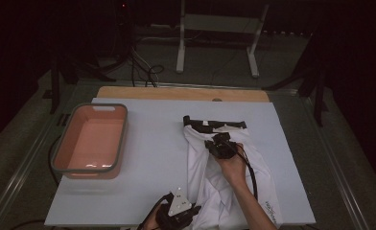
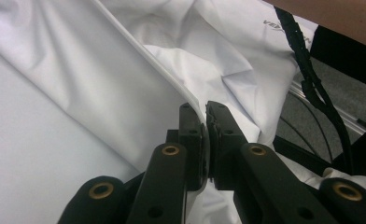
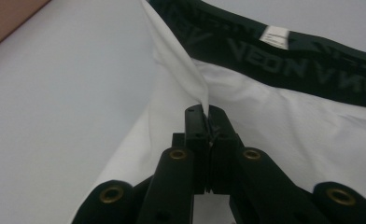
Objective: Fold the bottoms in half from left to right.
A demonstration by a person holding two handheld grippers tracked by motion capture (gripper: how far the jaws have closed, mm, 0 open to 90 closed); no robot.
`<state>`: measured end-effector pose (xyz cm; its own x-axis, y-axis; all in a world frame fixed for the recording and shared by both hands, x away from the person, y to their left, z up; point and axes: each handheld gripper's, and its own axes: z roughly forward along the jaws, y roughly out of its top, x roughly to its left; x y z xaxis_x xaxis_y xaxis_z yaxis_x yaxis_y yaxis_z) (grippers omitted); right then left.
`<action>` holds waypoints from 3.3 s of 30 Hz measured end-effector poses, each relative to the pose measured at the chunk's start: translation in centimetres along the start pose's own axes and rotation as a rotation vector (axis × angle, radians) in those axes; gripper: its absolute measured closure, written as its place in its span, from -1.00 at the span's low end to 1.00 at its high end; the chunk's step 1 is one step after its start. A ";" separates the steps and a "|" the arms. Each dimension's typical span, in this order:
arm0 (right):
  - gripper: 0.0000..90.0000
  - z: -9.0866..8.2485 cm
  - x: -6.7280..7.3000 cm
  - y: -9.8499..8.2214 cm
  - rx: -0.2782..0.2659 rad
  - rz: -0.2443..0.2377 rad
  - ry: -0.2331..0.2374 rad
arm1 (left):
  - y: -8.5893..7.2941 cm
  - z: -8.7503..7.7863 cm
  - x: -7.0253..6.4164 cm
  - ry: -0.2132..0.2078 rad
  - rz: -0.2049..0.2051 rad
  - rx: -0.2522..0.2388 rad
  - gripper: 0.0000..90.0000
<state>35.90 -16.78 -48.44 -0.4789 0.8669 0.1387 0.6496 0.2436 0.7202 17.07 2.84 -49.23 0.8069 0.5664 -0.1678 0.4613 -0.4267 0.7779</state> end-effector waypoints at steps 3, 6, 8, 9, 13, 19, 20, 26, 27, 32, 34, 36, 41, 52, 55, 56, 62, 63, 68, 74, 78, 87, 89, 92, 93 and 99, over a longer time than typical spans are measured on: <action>0.98 -0.3 -0.8 -0.3 -0.003 0.014 -0.013 | 0.0 0.2 -0.1 -0.005 -0.004 0.001 0.90; 0.98 -0.5 -1.4 -0.5 -0.002 0.031 -0.019 | 0.0 0.3 -0.1 -0.008 -0.002 0.006 0.89; 0.98 -0.6 -1.8 -0.6 -0.003 0.038 -0.024 | 0.0 0.4 0.0 -0.008 -0.002 0.010 0.88; 0.98 -0.6 -1.8 -0.6 -0.003 0.038 -0.024 | 0.0 0.4 0.0 -0.008 -0.002 0.010 0.87; 0.98 -0.8 -2.5 -0.9 0.001 0.060 -0.036 | -0.1 0.5 0.1 -0.012 -0.003 0.020 0.85; 0.98 -1.0 -3.2 -1.2 -0.002 0.076 -0.048 | -0.2 0.8 0.0 -0.025 0.004 0.033 0.80; 0.98 -1.0 -3.3 -1.2 -0.002 0.082 -0.051 | -0.2 0.8 0.0 -0.027 0.002 0.037 0.79; 0.98 -1.2 -3.7 -1.3 -0.001 0.088 -0.056 | -0.7 1.5 0.4 -0.047 -0.016 0.077 0.62; 0.98 -1.2 -3.8 -1.3 0.000 0.089 -0.058 | -0.7 1.6 0.4 -0.044 -0.019 0.079 0.59; 0.98 -1.2 -4.1 -1.4 0.004 0.093 -0.060 | -0.8 1.7 0.7 -0.040 -0.017 0.114 0.71; 0.98 -1.2 -4.1 -1.4 0.002 0.096 -0.059 | -0.8 1.7 0.7 -0.050 -0.015 0.119 0.76; 0.98 -1.3 -4.3 -1.4 0.005 0.099 -0.063 | -0.6 1.7 0.6 -0.067 -0.018 0.111 0.93; 0.98 -1.4 -4.8 -1.5 0.002 0.108 -0.077 | 0.6 1.3 0.4 -0.079 0.018 0.090 0.94; 0.98 -2.2 -7.1 -1.7 0.003 0.133 -0.131 | 2.1 2.1 0.3 -0.092 0.025 0.061 0.94; 0.98 -2.6 -8.0 -1.8 0.000 0.146 -0.148 | 2.5 2.3 0.2 -0.096 0.029 0.056 0.94; 0.98 -2.7 -8.3 -1.9 -0.001 0.147 -0.154 | 2.6 2.4 0.1 -0.096 0.030 0.053 0.93; 0.98 -3.7 -9.8 -2.2 -0.010 0.162 -0.187 | 2.9 2.9 -0.1 -0.107 0.033 0.044 0.92; 0.98 -3.9 -10.0 -2.3 -0.011 0.165 -0.194 | 3.0 2.9 -0.1 -0.108 0.034 0.042 0.92; 0.98 -4.7 -11.1 -2.7 -0.020 0.180 -0.213 | 3.1 3.3 -0.3 -0.114 0.037 0.042 0.93; 0.98 -5.6 -11.9 -2.8 -0.030 0.179 -0.246 | 3.5 3.6 -0.5 -0.117 0.042 0.034 0.95; 0.98 -6.2 -12.2 -3.0 -0.052 0.170 -0.277 | 3.7 3.9 -0.7 -0.118 0.050 0.035 0.96; 0.98 -5.5 -13.0 -4.2 -0.014 0.181 -0.298 | 4.1 4.4 -0.8 -0.121 0.056 0.037 0.96; 0.98 -5.1 -13.2 -4.5 0.002 0.178 -0.284 | 4.1 4.5 -0.9 -0.123 0.055 0.037 0.96; 0.98 -4.7 -13.4 -4.7 0.011 0.173 -0.266 | 4.1 4.5 -0.9 -0.126 0.052 0.035 0.96; 0.98 -4.6 -13.3 -4.7 0.014 0.175 -0.266 | 4.1 4.6 -1.0 -0.127 0.049 0.032 0.96; 0.98 -4.5 -13.3 -4.3 0.010 0.141 -0.254 | 4.3 4.7 -1.2 -0.136 0.057 0.031 0.96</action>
<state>36.82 -31.33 -50.33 -0.2211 0.9733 0.0617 0.7059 0.1160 0.6988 19.80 -3.01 -48.51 0.8735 0.4410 -0.2061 0.4229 -0.4778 0.7700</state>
